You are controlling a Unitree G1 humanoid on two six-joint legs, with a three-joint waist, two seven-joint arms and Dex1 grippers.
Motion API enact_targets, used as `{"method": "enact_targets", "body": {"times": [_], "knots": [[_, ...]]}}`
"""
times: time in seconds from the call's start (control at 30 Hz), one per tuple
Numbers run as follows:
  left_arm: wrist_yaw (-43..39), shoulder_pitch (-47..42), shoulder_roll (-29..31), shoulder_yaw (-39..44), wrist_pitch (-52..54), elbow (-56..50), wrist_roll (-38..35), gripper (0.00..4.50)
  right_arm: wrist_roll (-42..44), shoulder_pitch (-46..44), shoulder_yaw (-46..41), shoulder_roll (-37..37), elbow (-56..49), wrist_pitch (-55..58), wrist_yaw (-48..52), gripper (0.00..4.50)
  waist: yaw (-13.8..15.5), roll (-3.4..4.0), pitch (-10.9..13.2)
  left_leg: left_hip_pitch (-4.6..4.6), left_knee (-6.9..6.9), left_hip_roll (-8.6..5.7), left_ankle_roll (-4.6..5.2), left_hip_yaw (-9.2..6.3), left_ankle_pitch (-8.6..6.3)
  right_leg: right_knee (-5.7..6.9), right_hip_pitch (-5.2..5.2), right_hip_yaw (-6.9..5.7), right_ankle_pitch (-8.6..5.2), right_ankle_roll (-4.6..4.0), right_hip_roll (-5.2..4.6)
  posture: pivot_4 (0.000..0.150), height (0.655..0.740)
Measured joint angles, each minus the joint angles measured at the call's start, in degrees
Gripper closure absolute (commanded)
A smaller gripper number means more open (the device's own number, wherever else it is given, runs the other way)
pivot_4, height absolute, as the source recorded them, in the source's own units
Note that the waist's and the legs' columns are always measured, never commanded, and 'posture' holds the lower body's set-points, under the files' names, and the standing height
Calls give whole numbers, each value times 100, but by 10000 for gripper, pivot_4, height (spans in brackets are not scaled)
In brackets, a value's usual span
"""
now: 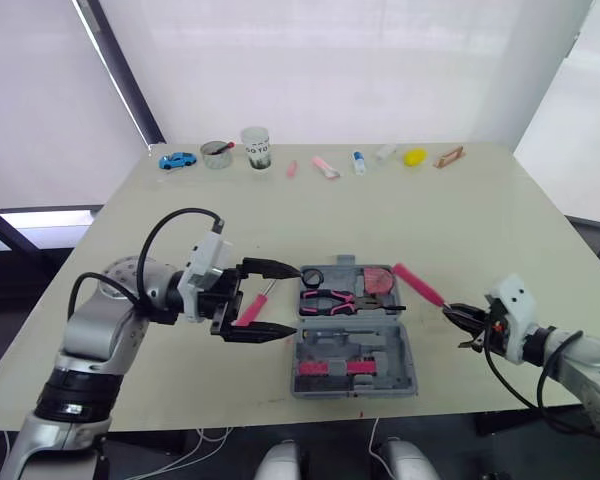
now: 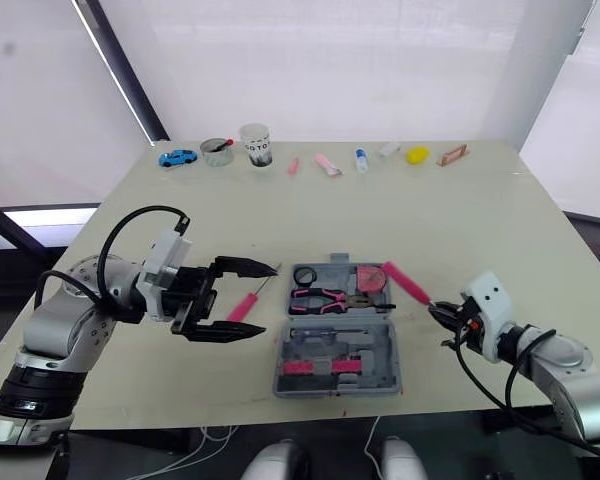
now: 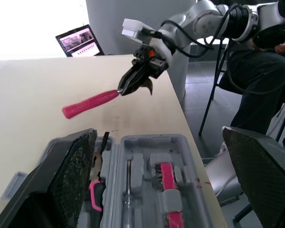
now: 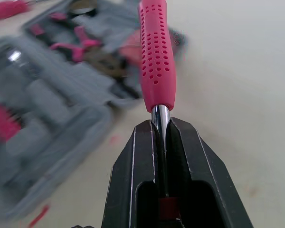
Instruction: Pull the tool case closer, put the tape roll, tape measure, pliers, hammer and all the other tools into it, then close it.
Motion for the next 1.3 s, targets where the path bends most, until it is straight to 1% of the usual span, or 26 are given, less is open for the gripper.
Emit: {"method": "enact_targets", "body": {"times": [0.07,0.13,0.23,0.33,0.43,0.5,0.57,0.67,0.73,0.93,0.97,1.07,1.3], "knots": [[-59,64,56,47,-71,65,-1,0,3,-152,162,-110,-67,80,128,44894,2,0,1,0,0,0,0,0,0,1,-1,2,0,0,0,1500,7400],[-179,204,156,144,-204,213,7,0,-5,-484,525,-293,-225,239,373,44894,1,-1,3,-1,0,1,0,-1,0,0,-1,-1,0,0,0,1500,7400],[-254,352,225,271,-425,378,31,0,-14,-895,930,-344,-350,394,565,44894,-1,-1,3,-2,0,2,0,-2,0,0,-4,0,0,-1,-1,1500,7400],[-350,626,407,336,-613,509,90,0,-79,-1393,1499,-282,-445,469,768,44894,2,-1,4,-3,-1,5,0,-6,0,-1,-5,-1,-1,-2,-1,1500,7400],[-367,881,536,444,-738,619,116,0,-232,-1699,1935,-139,-363,479,862,44894,14,-3,5,-7,-1,6,0,-6,0,-3,-9,-1,-1,-2,-3,1500,7400],[-386,1127,768,428,-1010,682,164,0,-346,-1882,2191,0,-313,463,910,44894,18,-6,7,-10,-1,7,0,-4,0,-4,-12,-2,-1,-3,-5,1500,7400],[-396,1365,919,430,-1304,731,191,0,-527,-2024,2446,76,-191,406,934,44894,24,-6,7,-12,-1,6,0,-2,0,-4,-13,-5,-7,-13,-10,1500,7400],[-400,1517,968,429,-1518,849,198,0,-706,-2106,2683,141,-86,353,971,44894,24,-8,9,-12,0,6,0,1,0,-4,-14,-7,-11,-21,-13,1500,7400],[-402,1606,1010,458,-1581,905,186,0,-937,-2204,2997,150,37,206,1102,44894,20,-8,9,-11,0,6,0,2,0,-2,-14,-8,-11,-21,-13,1500,7400],[-404,1665,1020,491,-1664,919,173,0,-1304,-2331,3342,263,290,2,1172,44894,12,-8,9,-10,0,7,0,5,0,2,-17,-9,-11,-21,-12,1500,7400],[-405,1686,1015,555,-1660,920,131,0,-1587,-2427,3532,246,485,-176,1249,44894,12,-8,9,-10,0,7,0,8,0,2,-17,-10,-11,-21,-12,1500,7400],[-405,1719,1015,654,-1658,917,126,0,-1915,-2624,3724,359,860,-363,1311,44894,9,-9,9,-10,0,7,0,10,0,2,-17,-11,-10,-20,-11,1500,7400],[-405,1720,979,658,-1656,905,127,0,-2226,-2724,3767,590,1211,-674,1432,44894,6,-9,9,-10,0,7,0,12,0,4,-17,-13,-3,-8,-10,1500,7400]]}}
